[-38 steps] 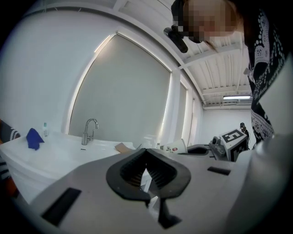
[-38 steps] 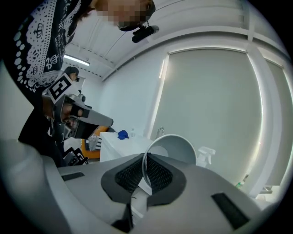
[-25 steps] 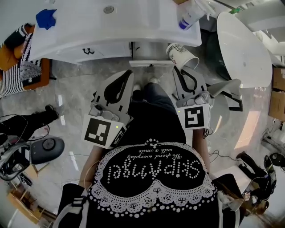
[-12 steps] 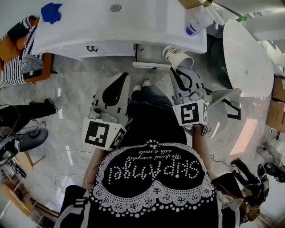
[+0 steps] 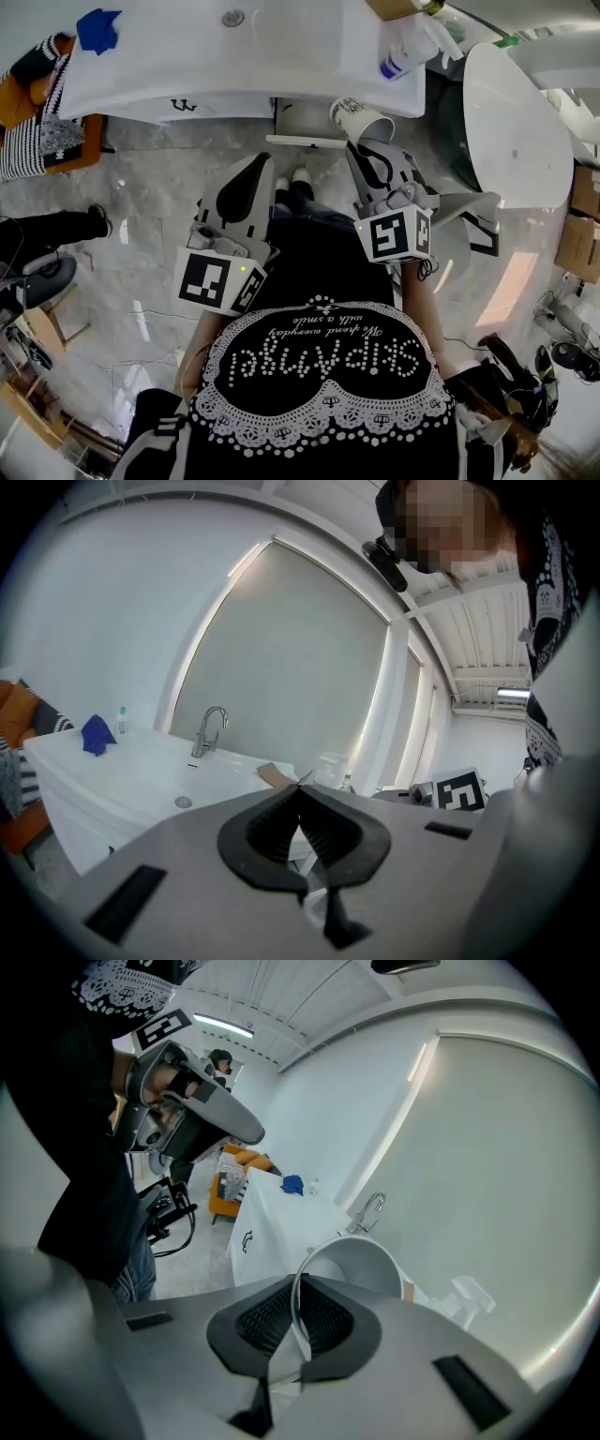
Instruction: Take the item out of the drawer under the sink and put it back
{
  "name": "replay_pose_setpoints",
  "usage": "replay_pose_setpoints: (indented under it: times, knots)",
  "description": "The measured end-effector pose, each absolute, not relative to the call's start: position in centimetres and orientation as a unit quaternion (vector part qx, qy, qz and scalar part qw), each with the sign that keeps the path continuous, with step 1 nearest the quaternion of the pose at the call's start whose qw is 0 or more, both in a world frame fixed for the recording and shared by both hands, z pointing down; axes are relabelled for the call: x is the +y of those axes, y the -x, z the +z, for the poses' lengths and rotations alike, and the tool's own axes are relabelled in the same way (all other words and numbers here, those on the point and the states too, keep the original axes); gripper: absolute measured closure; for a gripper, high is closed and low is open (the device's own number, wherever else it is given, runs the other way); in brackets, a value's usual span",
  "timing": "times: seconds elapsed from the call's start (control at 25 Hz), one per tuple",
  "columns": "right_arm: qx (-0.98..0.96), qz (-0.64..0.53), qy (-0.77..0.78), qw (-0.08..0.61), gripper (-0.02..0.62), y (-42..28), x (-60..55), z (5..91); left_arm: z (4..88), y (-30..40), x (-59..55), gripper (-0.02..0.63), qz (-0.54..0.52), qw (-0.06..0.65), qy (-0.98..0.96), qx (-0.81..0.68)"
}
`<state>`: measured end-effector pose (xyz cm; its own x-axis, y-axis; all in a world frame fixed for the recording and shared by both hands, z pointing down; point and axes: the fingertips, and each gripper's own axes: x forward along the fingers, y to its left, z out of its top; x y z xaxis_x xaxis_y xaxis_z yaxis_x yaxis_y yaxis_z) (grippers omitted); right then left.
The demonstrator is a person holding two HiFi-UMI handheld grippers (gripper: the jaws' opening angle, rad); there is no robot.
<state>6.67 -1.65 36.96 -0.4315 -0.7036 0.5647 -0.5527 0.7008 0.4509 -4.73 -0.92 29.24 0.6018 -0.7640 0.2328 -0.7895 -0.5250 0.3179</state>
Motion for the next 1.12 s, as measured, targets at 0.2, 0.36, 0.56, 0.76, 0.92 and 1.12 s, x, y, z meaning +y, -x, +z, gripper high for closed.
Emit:
replay_pose_setpoints:
  times: [0.2, 0.36, 0.56, 0.76, 0.92, 1.12]
  knots:
    - [-0.843, -0.107, -0.356, 0.390, 0.571, -8.1, -1.8, 39.0, 29.9, 2.7, -1.2, 0.603, 0.020, 0.197, -0.868, -0.454]
    - [-0.846, -0.111, -0.333, 0.402, 0.571, -8.7, -2.1, 41.1, 30.1, 1.9, -1.2, 0.603, 0.021, 0.198, -0.866, -0.459]
    - [-0.850, -0.094, -0.298, 0.425, 0.571, -9.2, -1.7, 44.7, 29.8, 1.7, -1.3, 0.603, 0.017, 0.195, -0.859, -0.474]
    - [-0.855, -0.087, -0.279, 0.429, 0.571, -8.9, -2.2, 46.6, 29.6, 1.3, -1.2, 0.603, 0.022, 0.191, -0.857, -0.478]
    - [-0.856, -0.090, -0.263, 0.436, 0.571, -8.9, -2.5, 47.6, 29.5, 1.3, -1.1, 0.603, 0.025, 0.190, -0.852, -0.486]
    - [-0.859, -0.078, -0.247, 0.442, 0.571, -8.4, -3.1, 49.2, 29.5, 2.0, -1.4, 0.603, 0.027, 0.190, -0.846, -0.498]
